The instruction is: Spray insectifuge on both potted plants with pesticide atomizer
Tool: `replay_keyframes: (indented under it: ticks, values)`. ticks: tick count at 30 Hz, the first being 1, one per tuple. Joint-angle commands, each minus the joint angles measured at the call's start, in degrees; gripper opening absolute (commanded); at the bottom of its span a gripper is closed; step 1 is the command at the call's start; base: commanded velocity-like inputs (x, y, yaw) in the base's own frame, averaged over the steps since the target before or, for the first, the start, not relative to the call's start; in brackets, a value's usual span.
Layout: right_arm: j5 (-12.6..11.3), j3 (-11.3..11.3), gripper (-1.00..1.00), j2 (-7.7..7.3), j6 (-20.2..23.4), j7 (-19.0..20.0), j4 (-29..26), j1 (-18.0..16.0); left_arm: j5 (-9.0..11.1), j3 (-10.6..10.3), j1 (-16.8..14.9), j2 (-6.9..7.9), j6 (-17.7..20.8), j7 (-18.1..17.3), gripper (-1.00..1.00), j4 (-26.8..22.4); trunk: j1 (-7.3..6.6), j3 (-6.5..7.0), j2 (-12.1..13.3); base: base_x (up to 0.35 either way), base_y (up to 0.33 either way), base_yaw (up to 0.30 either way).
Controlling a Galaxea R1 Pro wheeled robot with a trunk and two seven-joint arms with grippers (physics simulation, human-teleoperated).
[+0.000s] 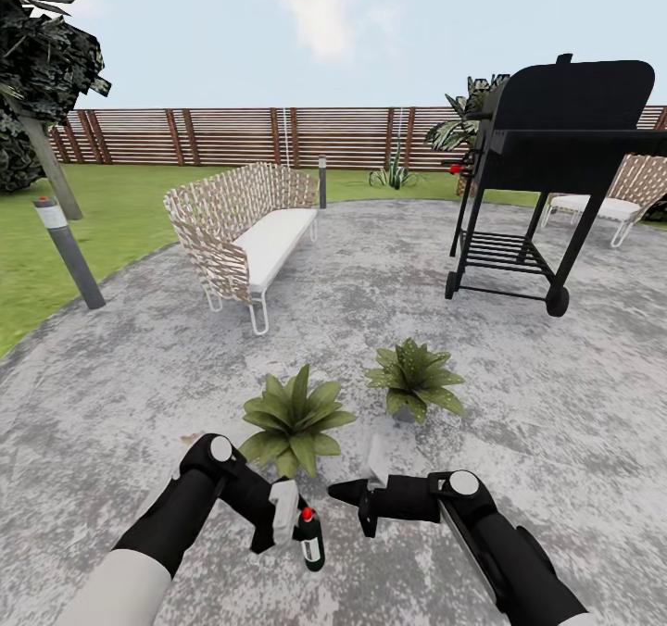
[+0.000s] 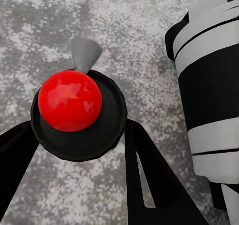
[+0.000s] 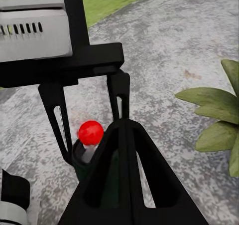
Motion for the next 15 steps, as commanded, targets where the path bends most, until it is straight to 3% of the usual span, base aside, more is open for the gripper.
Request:
replay_keyframes:
  ticks: [1, 15]
  values:
    - [0.07, 0.03, -1.00, 0.00, 0.48, 0.16, -0.10, -0.03, -0.28, 0.01, -0.02, -0.07, 0.57, -0.15, -1.00, -0.06, -0.01, -0.05, -0.02, 0.000, 0.000, 0.000]
    - [0.07, 0.03, -1.00, 0.02, 0.44, 0.15, -0.19, -0.03, -0.28, 0.17, -0.13, -1.46, 0.58, 1.24, -1.00, -0.50, -0.01, -0.05, -0.02, 0.000, 0.000, 0.000]
